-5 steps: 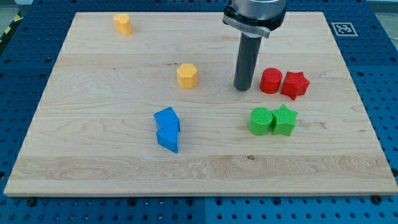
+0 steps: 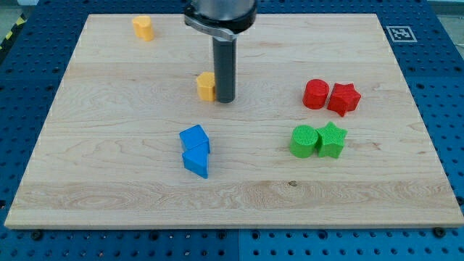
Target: Push yellow hexagon close to yellow heart
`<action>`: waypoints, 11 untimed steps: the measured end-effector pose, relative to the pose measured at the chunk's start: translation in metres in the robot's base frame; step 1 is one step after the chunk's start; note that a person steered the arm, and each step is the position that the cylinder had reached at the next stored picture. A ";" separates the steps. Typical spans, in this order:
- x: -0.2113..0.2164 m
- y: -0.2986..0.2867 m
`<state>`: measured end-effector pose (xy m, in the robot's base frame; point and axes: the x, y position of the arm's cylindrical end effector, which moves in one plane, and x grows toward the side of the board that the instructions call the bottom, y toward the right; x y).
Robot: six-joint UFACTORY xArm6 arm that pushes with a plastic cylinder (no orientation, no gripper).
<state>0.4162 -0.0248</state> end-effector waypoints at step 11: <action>-0.130 -0.109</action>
